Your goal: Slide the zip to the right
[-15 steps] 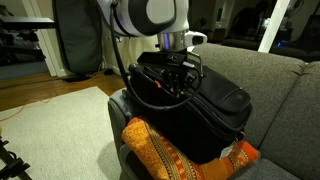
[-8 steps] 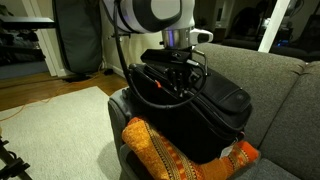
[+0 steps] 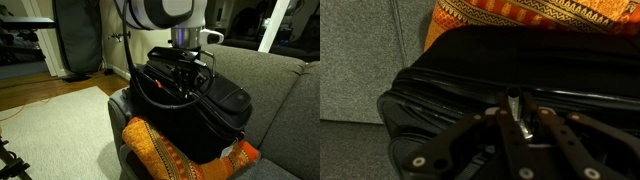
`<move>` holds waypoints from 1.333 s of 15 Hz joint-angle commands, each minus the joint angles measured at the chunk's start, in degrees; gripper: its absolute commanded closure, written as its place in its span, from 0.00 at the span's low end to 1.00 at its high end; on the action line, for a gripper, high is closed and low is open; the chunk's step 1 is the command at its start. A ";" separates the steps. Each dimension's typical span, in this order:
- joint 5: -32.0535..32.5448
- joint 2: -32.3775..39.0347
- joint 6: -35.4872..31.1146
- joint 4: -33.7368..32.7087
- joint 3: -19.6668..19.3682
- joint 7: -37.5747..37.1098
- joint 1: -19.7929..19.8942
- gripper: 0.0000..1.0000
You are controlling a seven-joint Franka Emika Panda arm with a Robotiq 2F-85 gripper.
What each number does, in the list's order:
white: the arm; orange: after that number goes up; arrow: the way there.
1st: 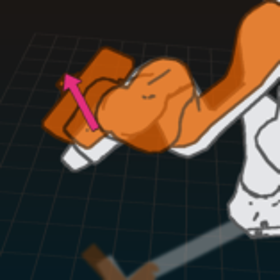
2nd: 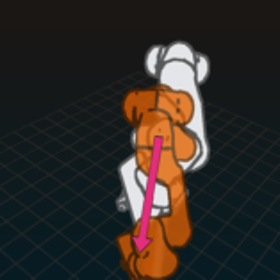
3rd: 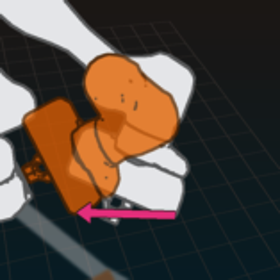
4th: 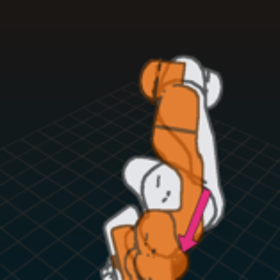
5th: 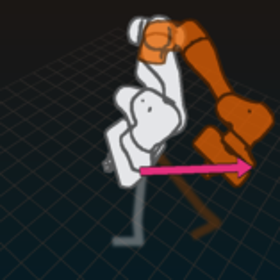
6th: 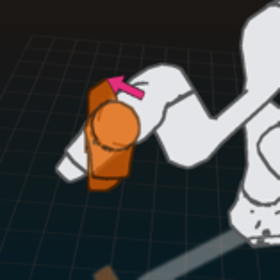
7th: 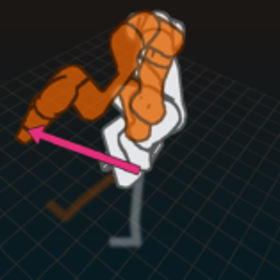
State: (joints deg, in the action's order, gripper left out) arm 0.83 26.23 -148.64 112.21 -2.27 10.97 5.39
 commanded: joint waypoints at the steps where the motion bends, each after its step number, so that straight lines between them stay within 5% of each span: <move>1: -0.31 1.20 1.84 -2.83 -0.65 -0.78 1.64 0.93; 20: -1.29 5.69 2.73 -6.70 -2.40 -1.72 5.28 0.93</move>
State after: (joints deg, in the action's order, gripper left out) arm -0.25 30.96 -147.25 107.67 -3.84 10.15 9.28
